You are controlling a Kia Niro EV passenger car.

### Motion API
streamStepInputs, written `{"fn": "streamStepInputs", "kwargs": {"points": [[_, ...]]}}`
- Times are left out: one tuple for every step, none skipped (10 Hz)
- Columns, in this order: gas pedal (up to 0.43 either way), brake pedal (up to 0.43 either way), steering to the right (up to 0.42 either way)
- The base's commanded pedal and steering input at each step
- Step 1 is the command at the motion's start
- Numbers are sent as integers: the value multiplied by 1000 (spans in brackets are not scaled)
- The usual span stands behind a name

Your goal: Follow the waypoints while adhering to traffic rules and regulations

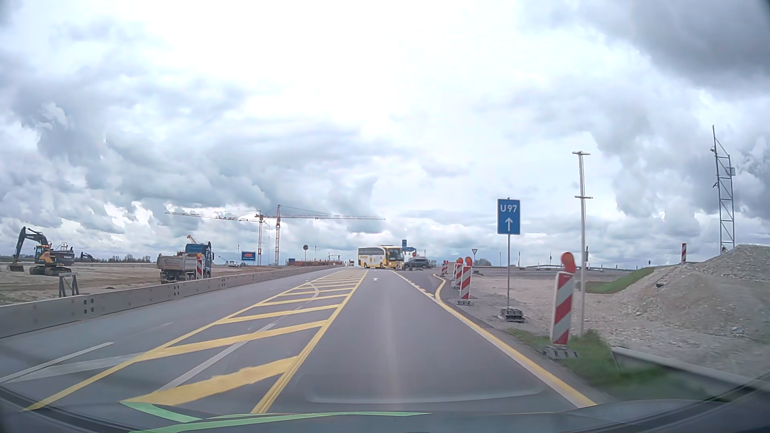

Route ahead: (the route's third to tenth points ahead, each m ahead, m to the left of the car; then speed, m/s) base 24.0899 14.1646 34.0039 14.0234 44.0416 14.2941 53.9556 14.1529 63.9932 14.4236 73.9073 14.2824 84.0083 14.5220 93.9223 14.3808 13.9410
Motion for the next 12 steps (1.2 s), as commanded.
{"fn": "streamStepInputs", "kwargs": {"points": [[130, 0, 1], [118, 0, 1], [118, 0, 1], [118, 0, 1], [110, 0, 1], [110, 0, 1], [110, 0, 1], [98, 0, 0], [98, 0, 1], [98, 0, 1], [87, 0, 1], [87, 0, 0]]}}
